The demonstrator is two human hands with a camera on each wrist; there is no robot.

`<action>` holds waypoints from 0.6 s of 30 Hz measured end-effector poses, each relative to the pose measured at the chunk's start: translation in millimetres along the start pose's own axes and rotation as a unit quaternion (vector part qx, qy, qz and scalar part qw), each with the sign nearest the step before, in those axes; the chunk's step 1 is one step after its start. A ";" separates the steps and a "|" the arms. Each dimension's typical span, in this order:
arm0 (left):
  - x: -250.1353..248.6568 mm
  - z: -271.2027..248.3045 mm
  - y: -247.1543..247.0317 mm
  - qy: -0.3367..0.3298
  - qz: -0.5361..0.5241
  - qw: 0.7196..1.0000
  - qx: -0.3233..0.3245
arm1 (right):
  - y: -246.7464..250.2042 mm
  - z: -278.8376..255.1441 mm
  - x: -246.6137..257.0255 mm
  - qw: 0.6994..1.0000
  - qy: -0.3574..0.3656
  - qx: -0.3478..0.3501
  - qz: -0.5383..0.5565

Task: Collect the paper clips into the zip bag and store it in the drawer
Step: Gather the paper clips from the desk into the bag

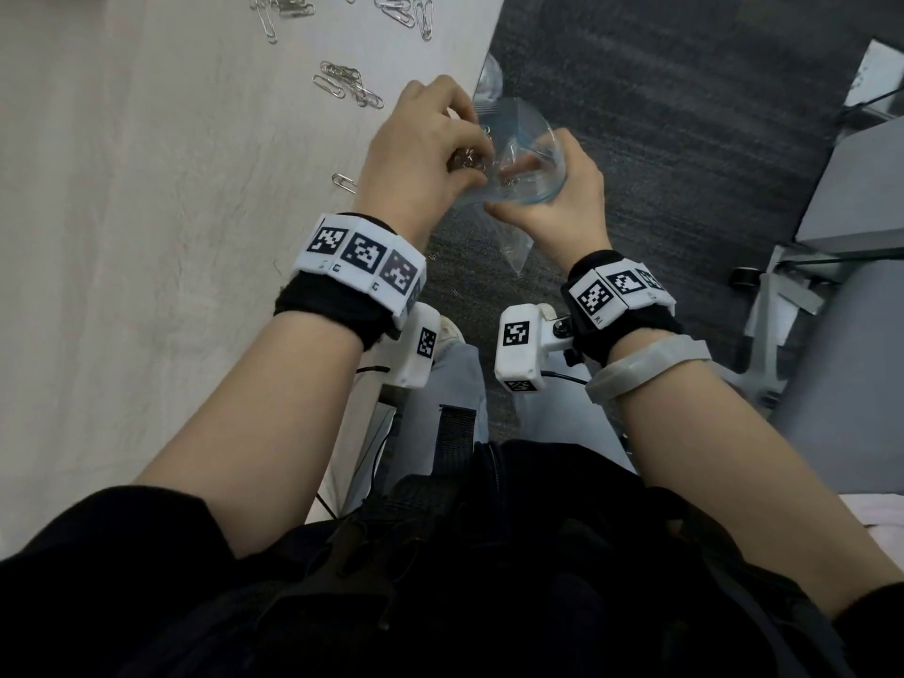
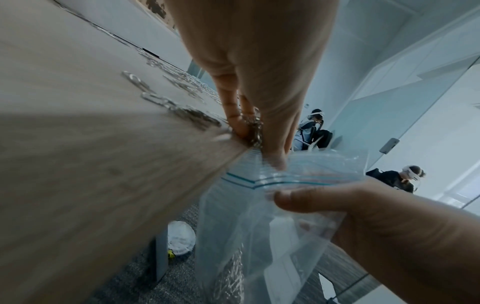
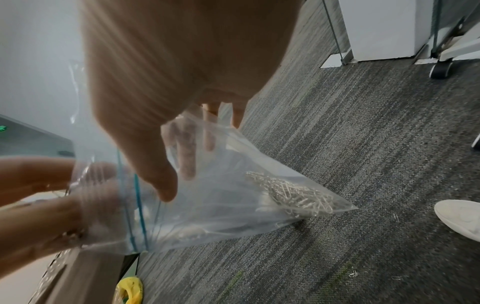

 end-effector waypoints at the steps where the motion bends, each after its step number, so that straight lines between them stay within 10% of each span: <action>1: -1.1 0.9 -2.2 -0.006 0.000 1.000 0.007 | 0.0 0.0 -0.1 1.000 -0.001 -0.003 -0.001; 5: -4.6 0.3 -4.0 -0.006 -0.059 0.998 0.020 | 0.4 -0.9 1.4 1.000 -0.002 -0.004 -0.001; 9: 8.1 -3.2 18.8 0.043 -0.189 0.976 -0.103 | -2.0 -1.3 1.3 1.000 0.005 -0.004 -0.011; 13: 35.9 -7.9 53.5 0.060 -0.098 0.970 -0.213 | -5.5 -0.1 -1.7 1.000 0.002 0.007 -0.021; 18: 64.7 -9.5 59.8 0.202 0.049 0.975 -0.083 | -8.0 0.3 -3.5 1.000 -0.011 0.001 -0.009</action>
Point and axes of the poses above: each hand's wrist, its own z-axis towards the middle knuckle, its own y-axis out of the back of the hand, x = y × z, the point moved 5 cm from there along z, towards the middle knuckle, and after that the axes turned 13 degrees about -z, right-handed, at the moved point
